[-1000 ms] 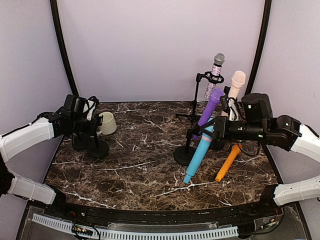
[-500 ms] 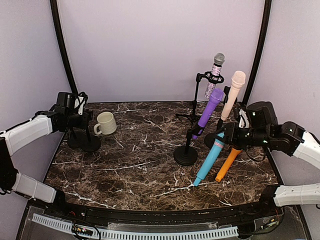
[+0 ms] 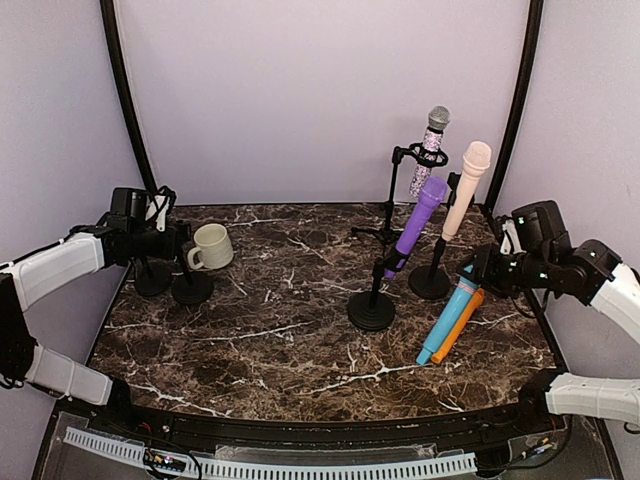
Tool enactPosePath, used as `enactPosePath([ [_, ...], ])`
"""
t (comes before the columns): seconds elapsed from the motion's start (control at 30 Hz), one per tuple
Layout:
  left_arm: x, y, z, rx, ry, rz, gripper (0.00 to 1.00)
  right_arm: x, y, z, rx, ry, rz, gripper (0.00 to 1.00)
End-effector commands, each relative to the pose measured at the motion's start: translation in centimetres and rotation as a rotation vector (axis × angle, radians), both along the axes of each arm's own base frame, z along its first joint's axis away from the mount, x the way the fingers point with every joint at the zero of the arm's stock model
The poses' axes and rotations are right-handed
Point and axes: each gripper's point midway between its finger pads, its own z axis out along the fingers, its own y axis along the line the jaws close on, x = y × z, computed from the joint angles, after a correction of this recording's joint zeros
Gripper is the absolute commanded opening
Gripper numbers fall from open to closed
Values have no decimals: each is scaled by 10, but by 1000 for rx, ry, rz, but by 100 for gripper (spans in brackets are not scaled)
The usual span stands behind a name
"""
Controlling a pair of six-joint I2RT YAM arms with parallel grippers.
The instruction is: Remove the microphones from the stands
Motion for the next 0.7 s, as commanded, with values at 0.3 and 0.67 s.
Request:
enactPosePath([
  [0.3,-12,3,-13,24,34,-4,22,3,-11,12,-2,-30,3,31],
  [0.67,-19,-2,23,8,-103,-47,71,1,-47,-14,-73,97,-86,31],
])
